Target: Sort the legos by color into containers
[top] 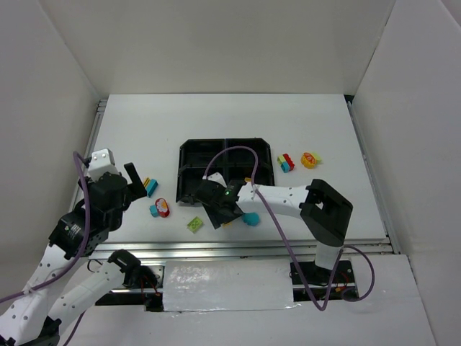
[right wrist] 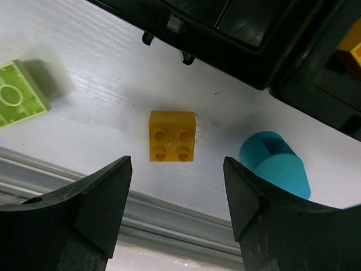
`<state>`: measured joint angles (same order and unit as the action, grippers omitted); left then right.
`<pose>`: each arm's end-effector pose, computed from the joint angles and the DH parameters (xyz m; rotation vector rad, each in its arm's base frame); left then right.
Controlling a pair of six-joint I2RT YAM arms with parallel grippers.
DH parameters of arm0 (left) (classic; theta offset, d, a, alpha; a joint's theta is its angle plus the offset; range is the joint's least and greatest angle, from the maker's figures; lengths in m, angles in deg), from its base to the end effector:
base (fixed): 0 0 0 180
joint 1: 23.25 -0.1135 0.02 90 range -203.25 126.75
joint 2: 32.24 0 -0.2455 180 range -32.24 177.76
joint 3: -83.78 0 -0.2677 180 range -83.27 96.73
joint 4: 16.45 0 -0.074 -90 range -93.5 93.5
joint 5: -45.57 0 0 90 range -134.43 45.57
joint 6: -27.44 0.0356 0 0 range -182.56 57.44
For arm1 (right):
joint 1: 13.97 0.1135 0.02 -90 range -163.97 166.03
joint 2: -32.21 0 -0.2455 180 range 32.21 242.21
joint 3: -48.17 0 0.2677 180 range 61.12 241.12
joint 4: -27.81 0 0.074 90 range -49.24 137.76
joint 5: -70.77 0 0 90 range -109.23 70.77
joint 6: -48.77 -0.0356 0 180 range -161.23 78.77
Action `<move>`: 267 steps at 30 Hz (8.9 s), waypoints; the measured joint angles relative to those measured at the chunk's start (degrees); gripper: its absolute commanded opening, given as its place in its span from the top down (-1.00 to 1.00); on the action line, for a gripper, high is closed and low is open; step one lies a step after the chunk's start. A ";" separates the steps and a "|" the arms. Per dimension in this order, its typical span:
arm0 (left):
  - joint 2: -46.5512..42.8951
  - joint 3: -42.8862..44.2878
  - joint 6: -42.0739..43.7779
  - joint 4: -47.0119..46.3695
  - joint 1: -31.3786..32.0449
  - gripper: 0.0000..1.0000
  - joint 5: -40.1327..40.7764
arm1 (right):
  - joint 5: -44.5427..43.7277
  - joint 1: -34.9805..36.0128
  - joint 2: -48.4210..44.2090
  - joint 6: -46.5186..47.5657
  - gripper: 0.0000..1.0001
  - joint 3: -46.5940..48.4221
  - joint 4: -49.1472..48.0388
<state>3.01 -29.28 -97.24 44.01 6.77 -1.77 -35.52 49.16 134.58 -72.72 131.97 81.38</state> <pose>0.1291 -0.0467 0.3476 -0.5113 1.8638 0.0249 0.1714 0.3162 0.1651 -0.6835 2.6368 0.0503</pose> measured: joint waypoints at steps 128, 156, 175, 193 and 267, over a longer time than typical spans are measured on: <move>12.68 -12.55 -7.17 -47.01 10.58 -0.99 -55.39 | -14.14 -15.93 -39.41 -25.86 0.67 -1.86 -3.65; 19.71 -12.41 -6.14 -60.15 18.43 0.30 -45.79 | -25.40 2.54 -30.99 -34.69 0.62 4.98 1.51; 16.94 -12.41 -4.48 -60.76 18.67 1.00 -46.97 | -23.47 1.55 -38.75 -32.96 0.55 0.04 -5.20; 40.68 6.36 3.48 -51.32 18.67 0.83 -35.63 | -32.87 -2.21 -51.74 -30.14 0.51 -1.07 5.53; 12.00 5.25 -5.79 4.79 8.68 -0.99 -4.90 | 1.16 -33.00 13.05 -0.26 -0.52 28.55 -1.97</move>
<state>15.01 -24.03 -103.03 48.79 15.45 -6.67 -34.37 16.16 147.62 -72.98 160.52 79.41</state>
